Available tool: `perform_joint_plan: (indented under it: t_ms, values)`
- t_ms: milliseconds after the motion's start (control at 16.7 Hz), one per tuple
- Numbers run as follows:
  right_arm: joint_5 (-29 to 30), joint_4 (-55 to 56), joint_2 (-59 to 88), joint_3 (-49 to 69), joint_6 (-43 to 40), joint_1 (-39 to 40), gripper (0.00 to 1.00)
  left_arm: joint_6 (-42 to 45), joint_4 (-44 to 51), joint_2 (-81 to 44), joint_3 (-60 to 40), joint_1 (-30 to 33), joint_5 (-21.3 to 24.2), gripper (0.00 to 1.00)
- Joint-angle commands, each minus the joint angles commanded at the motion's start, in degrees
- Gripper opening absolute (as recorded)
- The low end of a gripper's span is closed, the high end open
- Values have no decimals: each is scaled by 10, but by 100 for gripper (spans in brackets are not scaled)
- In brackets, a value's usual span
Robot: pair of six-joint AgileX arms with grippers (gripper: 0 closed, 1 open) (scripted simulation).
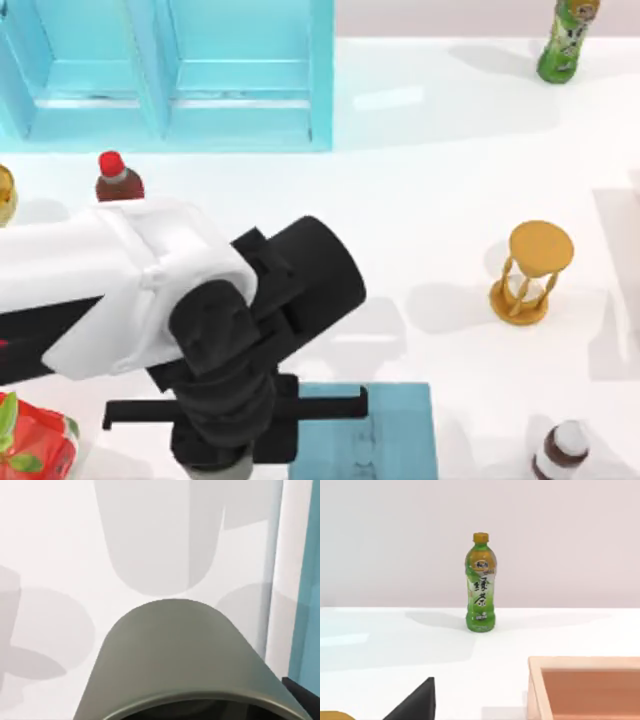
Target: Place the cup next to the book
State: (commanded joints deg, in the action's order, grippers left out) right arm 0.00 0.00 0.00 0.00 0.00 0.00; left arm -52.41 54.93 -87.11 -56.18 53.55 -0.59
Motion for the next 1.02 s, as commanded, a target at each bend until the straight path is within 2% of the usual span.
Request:
perform_joint_plan:
  t_ms: [240,1020]
  values:
    - [0,0,0,0,0,0,100,1,-6,-2,6,0,0,0]
    - [0,0,0,0,0,0,100,1,-6,-2,6,0,0,98]
